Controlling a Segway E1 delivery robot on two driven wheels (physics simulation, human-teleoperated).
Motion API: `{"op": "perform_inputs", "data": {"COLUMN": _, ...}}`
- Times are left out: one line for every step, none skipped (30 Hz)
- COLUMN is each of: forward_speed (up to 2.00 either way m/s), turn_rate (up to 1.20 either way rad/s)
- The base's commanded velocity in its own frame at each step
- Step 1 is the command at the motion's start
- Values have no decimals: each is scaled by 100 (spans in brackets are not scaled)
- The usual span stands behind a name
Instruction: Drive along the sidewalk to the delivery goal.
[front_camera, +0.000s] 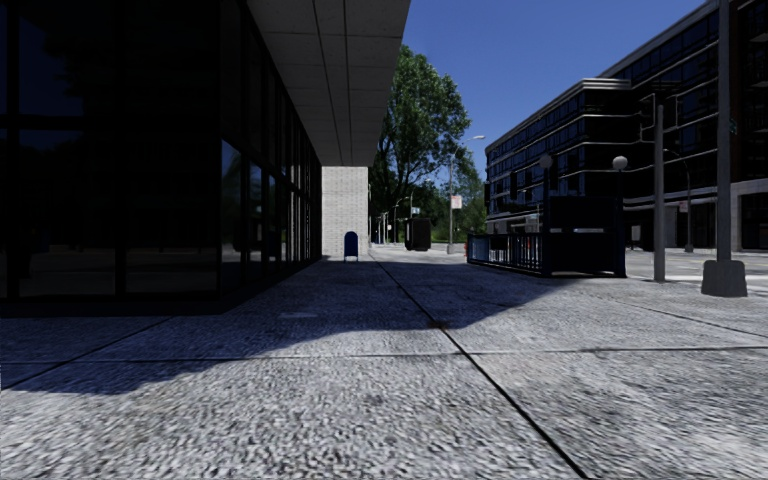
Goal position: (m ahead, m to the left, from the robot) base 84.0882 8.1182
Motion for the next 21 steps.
{"op": "perform_inputs", "data": {"forward_speed": 200, "turn_rate": 0}}
{"op": "perform_inputs", "data": {"forward_speed": 200, "turn_rate": 0}}
{"op": "perform_inputs", "data": {"forward_speed": 200, "turn_rate": 0}}
{"op": "perform_inputs", "data": {"forward_speed": 200, "turn_rate": 0}}
{"op": "perform_inputs", "data": {"forward_speed": 200, "turn_rate": 0}}
{"op": "perform_inputs", "data": {"forward_speed": 200, "turn_rate": 0}}
{"op": "perform_inputs", "data": {"forward_speed": 200, "turn_rate": 0}}
{"op": "perform_inputs", "data": {"forward_speed": 200, "turn_rate": -1}}
{"op": "perform_inputs", "data": {"forward_speed": 200, "turn_rate": -7}}
{"op": "perform_inputs", "data": {"forward_speed": 200, "turn_rate": -14}}
{"op": "perform_inputs", "data": {"forward_speed": 200, "turn_rate": -14}}
{"op": "perform_inputs", "data": {"forward_speed": 200, "turn_rate": -17}}
{"op": "perform_inputs", "data": {"forward_speed": 200, "turn_rate": -23}}
{"op": "perform_inputs", "data": {"forward_speed": 200, "turn_rate": -23}}
{"op": "perform_inputs", "data": {"forward_speed": 200, "turn_rate": -28}}
{"op": "perform_inputs", "data": {"forward_speed": 200, "turn_rate": -29}}
{"op": "perform_inputs", "data": {"forward_speed": 200, "turn_rate": -30}}
{"op": "perform_inputs", "data": {"forward_speed": 200, "turn_rate": -30}}
{"op": "perform_inputs", "data": {"forward_speed": 200, "turn_rate": -31}}
{"op": "perform_inputs", "data": {"forward_speed": 200, "turn_rate": -33}}
{"op": "perform_inputs", "data": {"forward_speed": 200, "turn_rate": -33}}
